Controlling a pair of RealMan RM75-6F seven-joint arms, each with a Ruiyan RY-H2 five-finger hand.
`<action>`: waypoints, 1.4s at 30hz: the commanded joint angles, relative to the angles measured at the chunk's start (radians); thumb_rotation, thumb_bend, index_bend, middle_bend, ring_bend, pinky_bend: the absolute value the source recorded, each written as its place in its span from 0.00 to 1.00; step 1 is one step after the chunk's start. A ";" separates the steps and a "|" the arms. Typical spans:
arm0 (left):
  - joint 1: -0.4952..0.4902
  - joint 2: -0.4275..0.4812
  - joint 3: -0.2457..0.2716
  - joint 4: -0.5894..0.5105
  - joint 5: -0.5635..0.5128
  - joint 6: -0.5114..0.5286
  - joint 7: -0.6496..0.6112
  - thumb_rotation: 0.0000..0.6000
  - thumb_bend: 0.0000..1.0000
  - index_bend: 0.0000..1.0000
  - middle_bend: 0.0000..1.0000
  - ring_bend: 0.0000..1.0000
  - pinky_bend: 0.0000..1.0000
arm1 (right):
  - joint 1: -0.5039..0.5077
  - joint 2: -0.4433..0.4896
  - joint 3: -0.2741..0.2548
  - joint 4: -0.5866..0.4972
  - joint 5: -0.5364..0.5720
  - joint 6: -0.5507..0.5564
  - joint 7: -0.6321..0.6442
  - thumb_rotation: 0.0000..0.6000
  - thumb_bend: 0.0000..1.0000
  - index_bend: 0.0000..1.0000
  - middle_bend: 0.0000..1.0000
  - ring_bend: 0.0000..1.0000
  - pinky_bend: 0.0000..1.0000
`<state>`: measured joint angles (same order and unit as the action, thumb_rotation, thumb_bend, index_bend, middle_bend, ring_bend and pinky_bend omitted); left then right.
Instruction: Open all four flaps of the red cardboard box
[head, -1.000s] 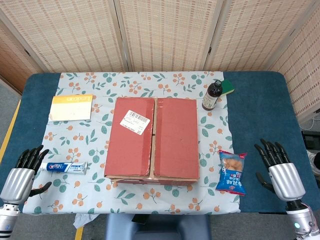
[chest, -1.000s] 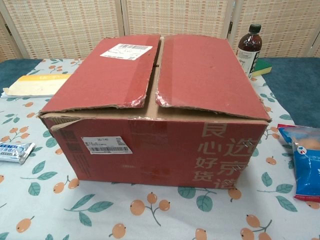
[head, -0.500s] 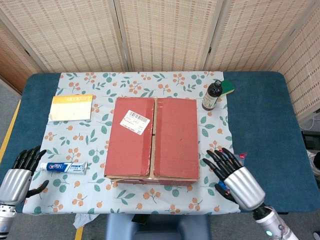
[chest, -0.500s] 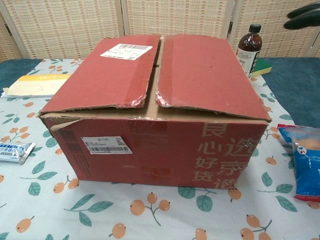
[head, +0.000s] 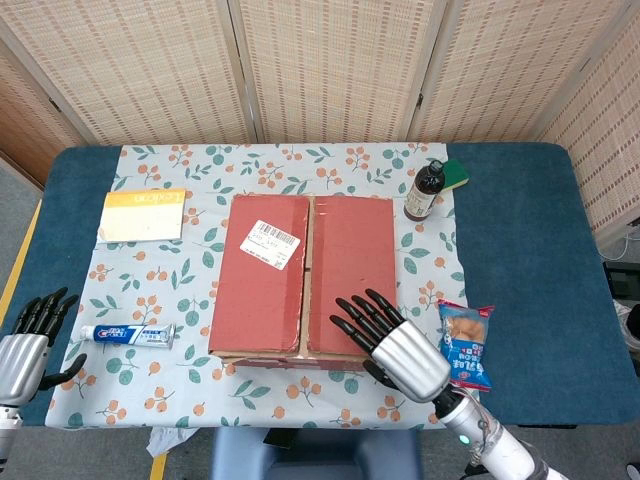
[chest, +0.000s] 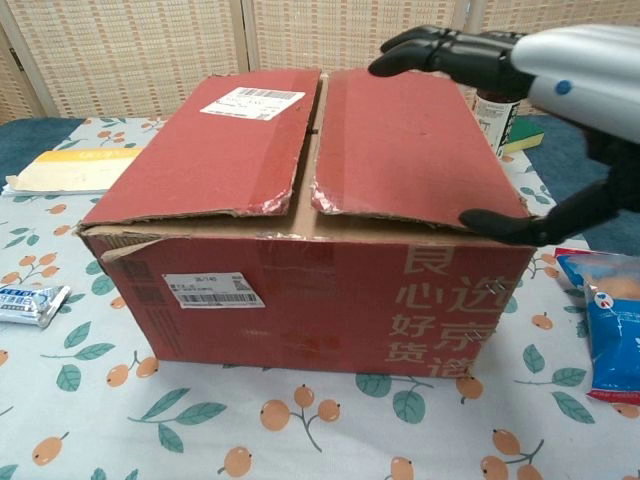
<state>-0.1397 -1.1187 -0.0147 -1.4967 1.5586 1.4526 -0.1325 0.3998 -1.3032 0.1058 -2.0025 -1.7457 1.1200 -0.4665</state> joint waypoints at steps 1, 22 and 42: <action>0.002 0.003 0.001 0.002 0.003 0.006 -0.017 1.00 0.36 0.00 0.00 0.00 0.05 | 0.043 -0.058 0.027 0.027 0.043 -0.041 -0.034 1.00 0.40 0.00 0.00 0.00 0.00; 0.038 0.036 0.012 0.025 0.035 0.083 -0.174 1.00 0.36 0.00 0.00 0.00 0.05 | 0.182 -0.256 0.082 0.156 0.155 -0.087 -0.105 1.00 0.40 0.00 0.00 0.00 0.00; 0.047 0.033 0.012 0.026 0.041 0.096 -0.165 1.00 0.36 0.00 0.00 0.00 0.05 | 0.197 -0.241 0.069 0.170 0.104 0.027 -0.055 1.00 0.40 0.00 0.00 0.00 0.00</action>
<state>-0.0919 -1.0855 -0.0025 -1.4704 1.5990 1.5507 -0.3024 0.6009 -1.5515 0.1787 -1.8284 -1.6340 1.1362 -0.5266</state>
